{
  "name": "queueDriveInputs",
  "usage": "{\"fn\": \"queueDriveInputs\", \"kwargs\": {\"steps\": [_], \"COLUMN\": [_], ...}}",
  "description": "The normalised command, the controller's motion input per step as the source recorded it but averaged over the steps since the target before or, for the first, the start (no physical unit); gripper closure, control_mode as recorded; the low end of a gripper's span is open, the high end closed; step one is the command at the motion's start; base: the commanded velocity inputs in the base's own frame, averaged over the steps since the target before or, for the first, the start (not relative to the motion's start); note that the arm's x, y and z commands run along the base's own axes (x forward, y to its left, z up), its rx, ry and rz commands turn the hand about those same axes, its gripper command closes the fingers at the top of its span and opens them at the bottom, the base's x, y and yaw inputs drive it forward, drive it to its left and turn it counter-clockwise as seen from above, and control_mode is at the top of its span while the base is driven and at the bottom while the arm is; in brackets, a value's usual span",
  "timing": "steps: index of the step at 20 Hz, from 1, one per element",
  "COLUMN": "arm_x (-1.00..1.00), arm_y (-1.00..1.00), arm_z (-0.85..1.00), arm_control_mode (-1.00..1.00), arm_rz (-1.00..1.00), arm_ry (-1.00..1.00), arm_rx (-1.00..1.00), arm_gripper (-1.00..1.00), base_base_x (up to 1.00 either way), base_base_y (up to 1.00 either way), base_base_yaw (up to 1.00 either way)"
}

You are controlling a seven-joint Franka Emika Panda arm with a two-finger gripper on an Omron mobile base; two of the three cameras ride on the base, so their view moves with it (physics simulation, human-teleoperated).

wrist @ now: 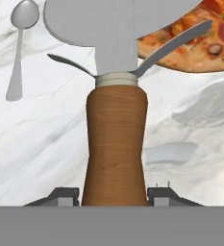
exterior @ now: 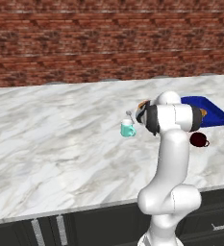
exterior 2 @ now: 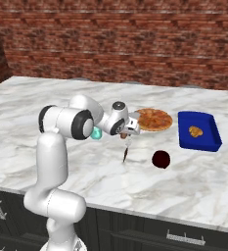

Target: Take the pizza cutter from the drawer on the left and place it on the dining counter for cutting.

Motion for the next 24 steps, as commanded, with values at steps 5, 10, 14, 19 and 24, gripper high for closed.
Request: {"fn": "queueDriveInputs", "kwargs": {"steps": [5,10,14,19,24], "arm_x": [0.10,-0.02,-0.52,-0.91,-0.90], "arm_y": [0.00,0.00,0.00,0.00,0.23], "arm_z": [0.00,0.09,0.34,0.47,0.65], "arm_control_mode": [-1.00,-1.00,-1.00,-1.00,-1.00], "arm_rz": [0.00,0.00,0.00,-0.01,-0.01], "arm_ry": [0.00,0.00,-0.03,-0.04,-0.01], "arm_rx": [0.00,0.00,0.00,0.00,-0.02], "arm_gripper": [-1.00,-1.00,-1.00,-1.00,-1.00], "base_base_x": [0.00,0.00,0.00,0.00,0.00], "base_base_y": [0.00,0.00,0.00,0.00,0.00], "base_base_yaw": [0.00,0.00,0.00,0.00,0.00]}}
